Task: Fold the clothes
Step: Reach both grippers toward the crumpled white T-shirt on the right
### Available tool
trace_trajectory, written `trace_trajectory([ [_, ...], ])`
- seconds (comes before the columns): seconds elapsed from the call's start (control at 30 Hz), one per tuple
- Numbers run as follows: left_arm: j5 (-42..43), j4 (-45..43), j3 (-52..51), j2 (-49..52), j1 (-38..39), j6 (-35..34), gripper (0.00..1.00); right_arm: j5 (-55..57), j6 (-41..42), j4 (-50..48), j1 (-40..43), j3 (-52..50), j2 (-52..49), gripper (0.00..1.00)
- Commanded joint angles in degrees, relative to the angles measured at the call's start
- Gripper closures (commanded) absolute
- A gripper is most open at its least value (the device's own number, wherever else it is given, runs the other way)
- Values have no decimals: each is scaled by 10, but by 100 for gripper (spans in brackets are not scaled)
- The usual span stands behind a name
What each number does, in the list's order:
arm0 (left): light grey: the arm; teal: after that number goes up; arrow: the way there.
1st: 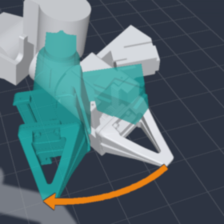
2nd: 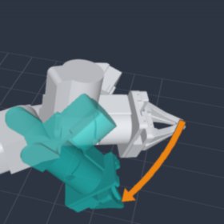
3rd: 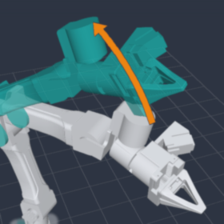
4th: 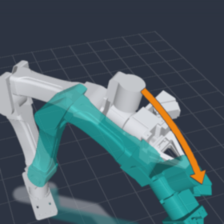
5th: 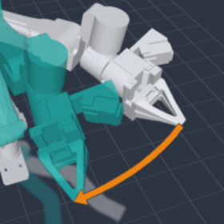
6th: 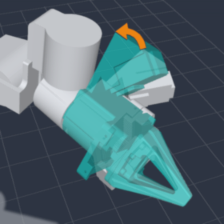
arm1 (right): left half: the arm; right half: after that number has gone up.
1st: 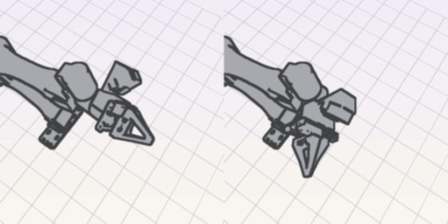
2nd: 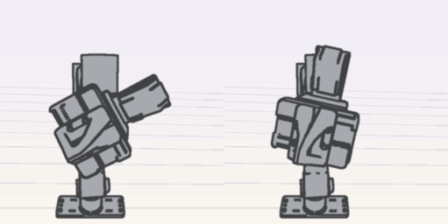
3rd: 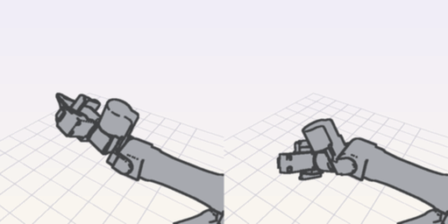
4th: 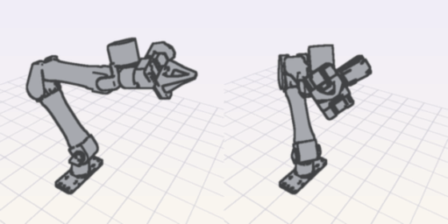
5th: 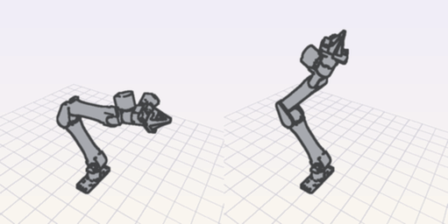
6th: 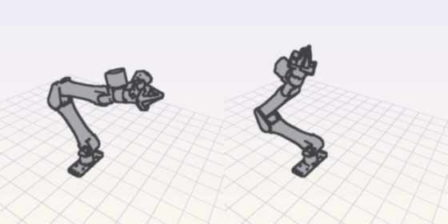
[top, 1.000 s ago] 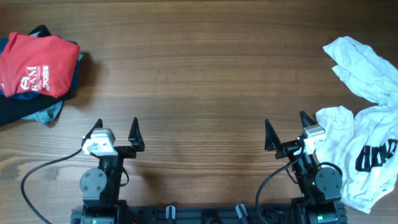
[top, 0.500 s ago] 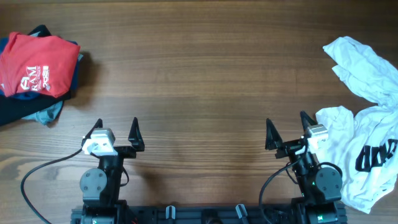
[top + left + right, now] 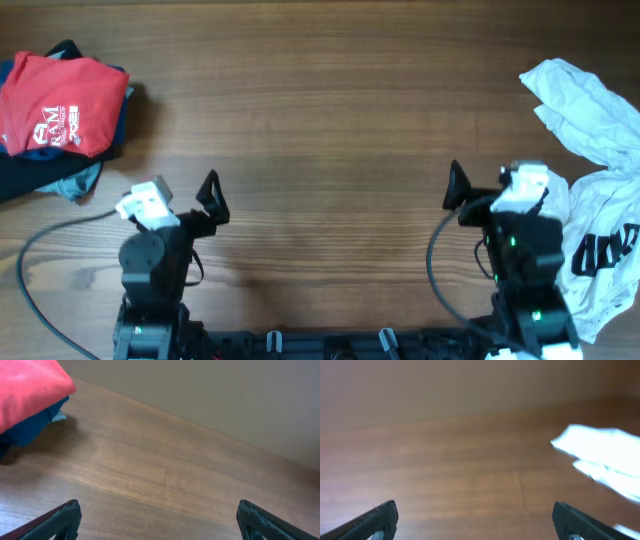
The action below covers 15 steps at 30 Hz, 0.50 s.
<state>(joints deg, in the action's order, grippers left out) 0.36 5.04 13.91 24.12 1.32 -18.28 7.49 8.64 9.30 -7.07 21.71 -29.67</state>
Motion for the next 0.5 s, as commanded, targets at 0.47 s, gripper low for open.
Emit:
trace_trajectory([
  [0.47,-2,63,208,325,-5,15,0,96,126,255,198,217,-436,1],
])
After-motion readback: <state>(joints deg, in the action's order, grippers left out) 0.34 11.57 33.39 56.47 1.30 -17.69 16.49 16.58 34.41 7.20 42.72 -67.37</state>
